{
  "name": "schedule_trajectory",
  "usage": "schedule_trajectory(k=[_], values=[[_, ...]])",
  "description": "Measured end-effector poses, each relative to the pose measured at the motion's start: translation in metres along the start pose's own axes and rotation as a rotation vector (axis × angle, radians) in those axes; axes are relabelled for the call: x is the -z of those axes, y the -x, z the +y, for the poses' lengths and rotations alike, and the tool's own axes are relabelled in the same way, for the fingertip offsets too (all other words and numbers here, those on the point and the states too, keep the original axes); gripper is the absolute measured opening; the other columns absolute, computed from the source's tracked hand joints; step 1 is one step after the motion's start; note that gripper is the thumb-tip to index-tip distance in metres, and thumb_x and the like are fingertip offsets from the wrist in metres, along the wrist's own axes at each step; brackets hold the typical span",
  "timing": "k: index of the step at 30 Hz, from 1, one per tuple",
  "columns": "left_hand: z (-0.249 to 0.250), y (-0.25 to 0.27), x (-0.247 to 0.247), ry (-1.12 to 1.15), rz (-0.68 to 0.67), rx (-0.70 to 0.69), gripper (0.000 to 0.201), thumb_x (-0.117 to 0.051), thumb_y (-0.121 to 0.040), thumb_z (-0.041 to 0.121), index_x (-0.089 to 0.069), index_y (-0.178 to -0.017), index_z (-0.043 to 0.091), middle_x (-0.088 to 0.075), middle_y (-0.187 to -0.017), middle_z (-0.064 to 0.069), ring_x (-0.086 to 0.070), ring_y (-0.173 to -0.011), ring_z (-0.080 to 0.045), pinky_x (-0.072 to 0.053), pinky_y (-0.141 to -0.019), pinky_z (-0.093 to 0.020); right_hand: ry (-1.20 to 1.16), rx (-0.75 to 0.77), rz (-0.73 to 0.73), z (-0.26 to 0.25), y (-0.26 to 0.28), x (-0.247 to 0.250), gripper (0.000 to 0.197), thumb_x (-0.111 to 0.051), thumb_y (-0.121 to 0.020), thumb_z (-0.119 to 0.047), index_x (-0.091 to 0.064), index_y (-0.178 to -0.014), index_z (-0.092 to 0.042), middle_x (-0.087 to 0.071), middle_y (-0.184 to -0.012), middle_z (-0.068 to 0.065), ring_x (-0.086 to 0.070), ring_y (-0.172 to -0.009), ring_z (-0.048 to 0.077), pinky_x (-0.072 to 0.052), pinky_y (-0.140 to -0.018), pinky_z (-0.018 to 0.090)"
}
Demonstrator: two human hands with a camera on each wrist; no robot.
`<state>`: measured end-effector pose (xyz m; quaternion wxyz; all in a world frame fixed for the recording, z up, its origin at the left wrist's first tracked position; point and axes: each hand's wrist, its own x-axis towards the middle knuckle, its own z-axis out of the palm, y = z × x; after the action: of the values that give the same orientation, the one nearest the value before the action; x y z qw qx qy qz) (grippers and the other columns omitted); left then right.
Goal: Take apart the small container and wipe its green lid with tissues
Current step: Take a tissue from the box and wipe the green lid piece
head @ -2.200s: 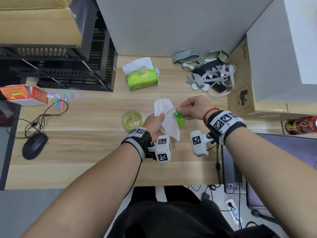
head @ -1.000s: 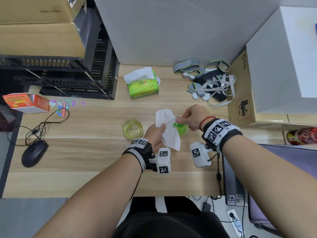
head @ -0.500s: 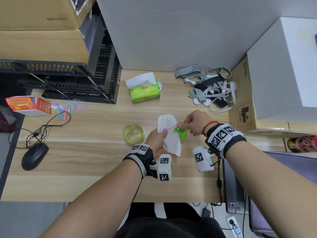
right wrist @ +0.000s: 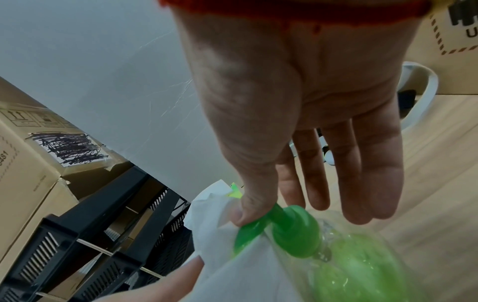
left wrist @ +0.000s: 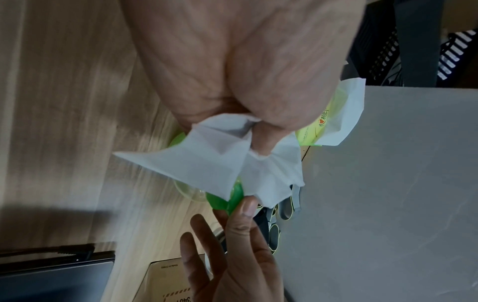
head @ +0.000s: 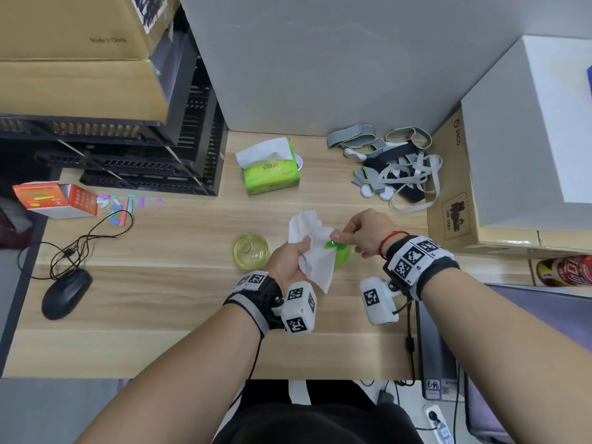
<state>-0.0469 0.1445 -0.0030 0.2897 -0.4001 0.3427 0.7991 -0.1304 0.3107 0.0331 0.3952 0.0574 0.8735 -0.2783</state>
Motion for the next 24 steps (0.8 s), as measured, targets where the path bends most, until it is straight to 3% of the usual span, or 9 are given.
schedule_trajectory(k=[3,6,8,13,17,21,24], values=[[0.003,0.000,-0.002,0.002,-0.001,0.008,0.043,-0.049,-0.098,0.033,-0.057,-0.130,0.005,-0.071,-0.106,-0.017,-0.066,-0.088,-0.031,-0.052,-0.078,-0.040,-0.026,-0.007,-0.007,0.001,0.000,0.000,0.047,-0.078,-0.065,-0.059,-0.069,-0.083,-0.016,-0.074,-0.085,0.006,-0.074,-0.078,0.027,-0.063,-0.068,0.043],[0.005,0.000,-0.007,-0.029,-0.009,0.018,0.056,-0.054,-0.091,0.047,-0.057,-0.132,0.008,-0.066,-0.119,-0.017,-0.066,-0.090,-0.031,-0.052,-0.078,-0.038,-0.045,-0.001,-0.002,0.002,0.000,-0.001,0.049,-0.080,-0.060,-0.061,-0.071,-0.082,-0.018,-0.075,-0.084,0.007,-0.074,-0.075,0.027,-0.063,-0.067,0.044],[0.005,0.001,-0.011,-0.082,-0.026,0.031,0.061,-0.055,-0.089,0.052,-0.058,-0.132,0.009,-0.068,-0.116,-0.015,-0.066,-0.090,-0.028,-0.051,-0.078,-0.037,-0.073,-0.007,-0.001,0.003,-0.001,-0.001,0.050,-0.081,-0.059,-0.060,-0.071,-0.082,-0.018,-0.075,-0.084,0.007,-0.075,-0.075,0.027,-0.063,-0.068,0.045],[0.006,0.004,-0.013,-0.120,-0.094,0.065,0.050,-0.046,-0.095,0.053,-0.063,-0.122,0.014,-0.075,-0.094,-0.010,-0.068,-0.085,-0.026,-0.051,-0.077,-0.036,-0.113,-0.002,0.003,0.002,0.001,0.000,0.040,-0.082,-0.068,-0.049,-0.071,-0.087,-0.015,-0.072,-0.088,0.005,-0.073,-0.082,0.024,-0.063,-0.067,0.039],[0.006,0.005,-0.015,-0.071,-0.117,0.031,0.059,-0.043,-0.094,0.057,-0.060,-0.128,0.011,-0.072,-0.106,-0.013,-0.066,-0.096,-0.029,-0.049,-0.091,-0.041,-0.148,0.006,-0.019,0.004,0.003,0.001,0.038,-0.079,-0.073,-0.046,-0.071,-0.092,-0.014,-0.071,-0.091,0.003,-0.072,-0.079,0.020,-0.063,-0.066,0.035],[0.010,0.001,-0.012,0.123,-0.104,0.053,0.090,-0.020,-0.082,0.082,-0.063,-0.116,0.011,-0.074,-0.106,-0.017,-0.064,-0.105,-0.033,-0.046,-0.095,-0.043,-0.326,-0.002,-0.057,0.004,0.012,0.003,0.046,-0.053,-0.091,-0.053,-0.071,-0.096,-0.011,-0.071,-0.104,0.004,-0.072,-0.085,0.025,-0.062,-0.072,0.038],[0.013,-0.001,-0.006,0.142,-0.068,0.113,0.101,-0.020,-0.075,0.088,-0.054,-0.134,0.014,-0.064,-0.130,-0.018,-0.060,-0.118,-0.035,-0.042,-0.103,-0.047,-0.408,-0.023,-0.059,0.002,0.016,0.005,0.056,-0.040,-0.095,-0.056,-0.070,-0.100,-0.008,-0.070,-0.102,0.002,-0.070,-0.081,0.027,-0.062,-0.073,0.041]])
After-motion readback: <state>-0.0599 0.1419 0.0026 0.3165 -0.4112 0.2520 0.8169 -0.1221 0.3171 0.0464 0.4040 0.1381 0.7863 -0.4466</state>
